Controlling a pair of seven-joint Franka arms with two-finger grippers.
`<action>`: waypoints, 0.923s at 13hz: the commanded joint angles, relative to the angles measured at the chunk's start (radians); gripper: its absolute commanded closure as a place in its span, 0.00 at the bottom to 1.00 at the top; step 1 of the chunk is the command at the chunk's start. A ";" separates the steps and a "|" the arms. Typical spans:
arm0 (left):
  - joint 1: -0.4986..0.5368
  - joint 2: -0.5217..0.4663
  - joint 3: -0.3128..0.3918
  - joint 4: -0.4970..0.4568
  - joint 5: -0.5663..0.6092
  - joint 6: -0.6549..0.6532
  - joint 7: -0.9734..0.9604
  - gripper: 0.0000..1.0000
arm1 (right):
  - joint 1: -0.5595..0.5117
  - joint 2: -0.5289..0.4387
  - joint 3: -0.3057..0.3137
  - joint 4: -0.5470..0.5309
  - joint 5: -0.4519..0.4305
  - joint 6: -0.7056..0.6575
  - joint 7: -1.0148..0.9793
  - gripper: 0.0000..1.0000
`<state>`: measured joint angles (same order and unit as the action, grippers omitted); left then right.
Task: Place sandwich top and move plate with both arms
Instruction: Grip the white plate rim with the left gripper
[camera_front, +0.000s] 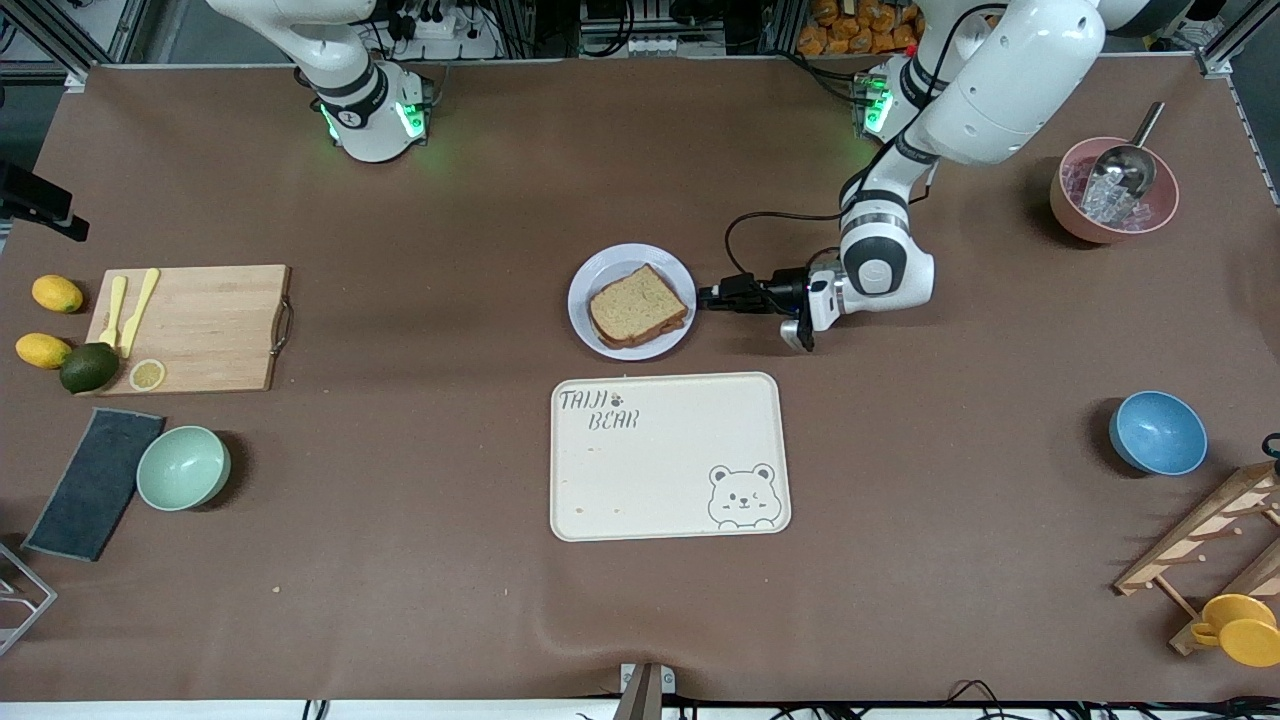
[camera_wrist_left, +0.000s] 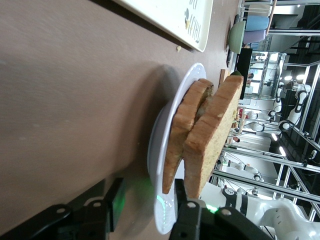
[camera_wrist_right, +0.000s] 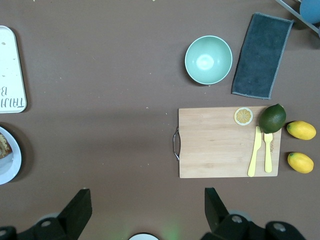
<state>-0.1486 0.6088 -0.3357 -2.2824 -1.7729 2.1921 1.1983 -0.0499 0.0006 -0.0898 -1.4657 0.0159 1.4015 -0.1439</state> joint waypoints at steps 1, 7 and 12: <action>-0.038 0.028 -0.002 0.029 -0.060 0.011 0.033 0.59 | 0.010 -0.013 -0.013 -0.005 -0.010 -0.007 0.003 0.00; -0.051 0.063 -0.002 0.052 -0.065 0.011 0.053 0.80 | 0.012 -0.005 -0.011 -0.005 -0.004 0.002 0.007 0.00; -0.051 0.097 -0.003 0.080 -0.102 0.000 0.116 1.00 | 0.016 -0.004 -0.010 -0.007 -0.002 0.004 0.072 0.00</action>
<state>-0.1877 0.6462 -0.3380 -2.2474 -1.8363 2.1770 1.2749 -0.0498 0.0030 -0.0915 -1.4659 0.0167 1.4018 -0.1194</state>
